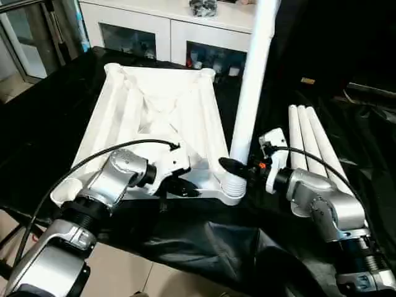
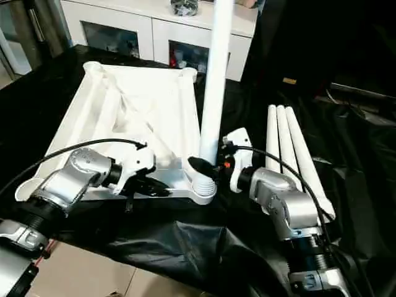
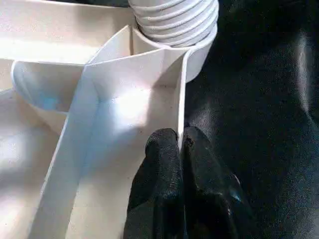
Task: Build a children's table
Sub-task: Insert table leg to table base
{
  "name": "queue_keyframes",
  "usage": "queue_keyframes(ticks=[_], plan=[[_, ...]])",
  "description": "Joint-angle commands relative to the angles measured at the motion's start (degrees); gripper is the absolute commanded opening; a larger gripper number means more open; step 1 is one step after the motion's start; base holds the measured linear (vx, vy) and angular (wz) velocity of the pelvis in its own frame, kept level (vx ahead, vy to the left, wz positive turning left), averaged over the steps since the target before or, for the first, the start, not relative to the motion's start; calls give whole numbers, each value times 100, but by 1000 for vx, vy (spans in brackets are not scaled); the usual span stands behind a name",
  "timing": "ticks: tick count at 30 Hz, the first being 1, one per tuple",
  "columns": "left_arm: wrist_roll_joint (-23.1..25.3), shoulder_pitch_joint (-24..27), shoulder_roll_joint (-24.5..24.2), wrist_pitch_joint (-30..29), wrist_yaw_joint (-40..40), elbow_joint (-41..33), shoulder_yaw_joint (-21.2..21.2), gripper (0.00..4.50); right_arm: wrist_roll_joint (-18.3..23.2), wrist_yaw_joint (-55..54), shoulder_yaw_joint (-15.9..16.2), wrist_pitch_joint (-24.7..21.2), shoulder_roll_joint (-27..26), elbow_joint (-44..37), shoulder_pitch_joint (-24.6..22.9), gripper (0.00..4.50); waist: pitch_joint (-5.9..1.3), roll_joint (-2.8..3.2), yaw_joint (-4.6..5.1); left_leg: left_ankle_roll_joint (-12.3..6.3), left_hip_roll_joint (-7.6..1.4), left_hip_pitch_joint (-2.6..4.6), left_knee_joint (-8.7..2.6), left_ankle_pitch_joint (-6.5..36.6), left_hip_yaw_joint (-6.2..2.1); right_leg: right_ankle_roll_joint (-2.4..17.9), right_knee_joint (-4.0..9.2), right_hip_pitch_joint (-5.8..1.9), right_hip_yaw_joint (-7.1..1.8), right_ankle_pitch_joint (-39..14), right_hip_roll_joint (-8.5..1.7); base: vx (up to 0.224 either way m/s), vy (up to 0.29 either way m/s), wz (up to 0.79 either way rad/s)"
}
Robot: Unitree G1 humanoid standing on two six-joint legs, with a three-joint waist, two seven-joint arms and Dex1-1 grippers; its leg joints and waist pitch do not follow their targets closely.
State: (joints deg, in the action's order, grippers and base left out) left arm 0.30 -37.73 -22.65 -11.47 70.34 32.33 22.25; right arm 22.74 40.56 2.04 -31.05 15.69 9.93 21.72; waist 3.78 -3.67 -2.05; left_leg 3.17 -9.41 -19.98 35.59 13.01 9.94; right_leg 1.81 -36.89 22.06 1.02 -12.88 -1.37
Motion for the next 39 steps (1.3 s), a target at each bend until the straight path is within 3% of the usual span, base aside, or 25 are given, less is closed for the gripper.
queue_keyframes(ticks=[1, 15, 28, 39], plan=[[-41, 5, 82, -93, -82, -95, -88, 0, -24, -9, -62, 27, -7, 255, -171, 188, -369, 109, -29, -43, -399, 15, -430, 322, -140, 1512, 456, -315, -333, -122, -677, 0, 0, 0], [33, -97, 122, -32, -355, 104, -170, 0, 115, -27, -452, 765, -225, 432, -875, 188, -358, 175, -34, -68, -405, 10, -454, 475, -156, 1558, 475, -315, -326, -97, -685, 0, 0, 0], [144, -220, 196, 115, -530, 372, -142, 0, -164, 38, -316, 1469, -223, 470, -1218, 188, -345, 223, -33, -81, -413, 26, -483, 743, -159, 1423, 553, -277, -328, -620, -682, 0, 0, 0], [196, -299, 250, 195, -588, 553, -161, 0, -28, 11, -434, 1690, -255, 400, -1352, 188, -339, 229, -25, -102, -424, 21, -509, 866, -167, 1396, 578, -272, -332, -751, -697, 0, 0, 0]])
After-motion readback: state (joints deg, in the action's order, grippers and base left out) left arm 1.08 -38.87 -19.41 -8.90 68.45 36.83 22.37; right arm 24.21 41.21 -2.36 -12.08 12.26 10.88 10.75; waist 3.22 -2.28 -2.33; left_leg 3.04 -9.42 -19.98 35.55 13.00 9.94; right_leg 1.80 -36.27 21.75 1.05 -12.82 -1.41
